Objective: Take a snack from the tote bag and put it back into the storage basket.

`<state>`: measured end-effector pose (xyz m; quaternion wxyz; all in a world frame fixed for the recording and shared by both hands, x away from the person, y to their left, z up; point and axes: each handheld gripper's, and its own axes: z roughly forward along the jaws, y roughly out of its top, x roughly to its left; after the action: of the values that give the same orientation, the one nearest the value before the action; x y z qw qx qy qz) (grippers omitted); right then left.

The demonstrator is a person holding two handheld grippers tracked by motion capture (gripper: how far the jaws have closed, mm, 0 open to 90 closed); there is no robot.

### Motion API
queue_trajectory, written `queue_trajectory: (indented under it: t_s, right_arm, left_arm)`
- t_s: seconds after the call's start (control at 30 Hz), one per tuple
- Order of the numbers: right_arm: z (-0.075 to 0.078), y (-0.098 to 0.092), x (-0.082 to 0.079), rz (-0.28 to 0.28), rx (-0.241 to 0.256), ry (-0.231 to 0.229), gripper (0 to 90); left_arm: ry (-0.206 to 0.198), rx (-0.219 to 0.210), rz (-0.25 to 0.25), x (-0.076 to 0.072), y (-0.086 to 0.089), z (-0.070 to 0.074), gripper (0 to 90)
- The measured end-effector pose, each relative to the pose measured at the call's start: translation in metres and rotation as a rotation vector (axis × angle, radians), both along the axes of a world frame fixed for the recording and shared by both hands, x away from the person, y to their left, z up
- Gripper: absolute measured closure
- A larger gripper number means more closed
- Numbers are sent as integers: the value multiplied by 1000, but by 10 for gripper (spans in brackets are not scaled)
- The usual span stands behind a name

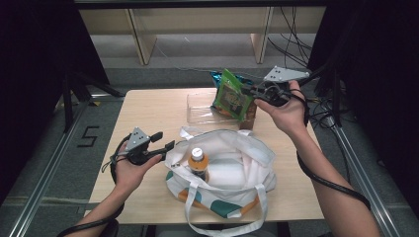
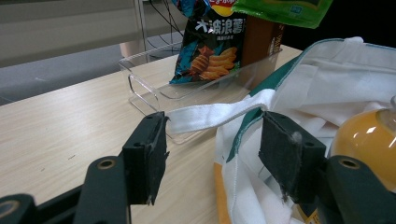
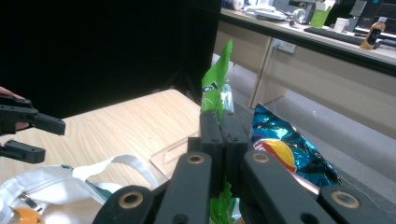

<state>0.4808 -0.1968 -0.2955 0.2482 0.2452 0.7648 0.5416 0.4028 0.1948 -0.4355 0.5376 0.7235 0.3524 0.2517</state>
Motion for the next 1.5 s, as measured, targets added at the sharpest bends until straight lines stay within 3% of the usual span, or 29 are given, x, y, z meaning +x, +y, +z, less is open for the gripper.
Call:
queue_trajectory:
  t_s: [0.17,0.2,0.33,0.37,0.5,0.6,0.73,0.93,1.0,1.13,1.2,1.3,1.4,1.43,1.5]
  right_arm:
    - [-2,2,3,5,3,5,900]
    - [-3,3,2,0,3,23,900]
    - [-6,4,7,-4,3,-2,900]
    - [-6,4,7,2,2,17,900]
    - [-8,6,9,-6,-1,3,900]
    - [-8,7,9,-8,-3,23,900]
    - [-8,8,13,-5,-8,-4,900]
    - [-13,13,14,-16,7,29,900]
    - [-14,15,17,-19,6,5,900]
    - [-15,17,19,-14,-4,20,900]
    - [-15,18,21,-18,1,6,900]
    - [-16,20,21,-21,5,28,900]
    - [-18,22,23,-21,3,22,900]
    - [-18,22,25,-27,-2,-5,900]
    - [-18,23,24,-25,5,22,900]
  left_arm:
    - [2,2,-2,0,-1,-1,404]
    - [1,2,-1,0,-1,-1,404]
    - [0,4,-2,1,0,0,405]
    - [1,1,-2,0,0,-1,404]
    - [0,2,-2,1,0,0,404]
    - [-3,-7,-6,1,0,-1,404]
    - [-3,-1,1,0,1,0,404]
    - [-7,0,0,1,1,1,404]
    - [-6,0,0,1,1,1,404]
    - [-7,-1,0,1,1,1,404]
    - [-8,-1,0,1,1,1,404]
    - [-8,0,0,1,2,1,404]
    - [-11,4,-3,1,2,1,405]
    - [-9,1,-1,1,2,1,404]
    - [-11,3,-1,1,2,1,404]
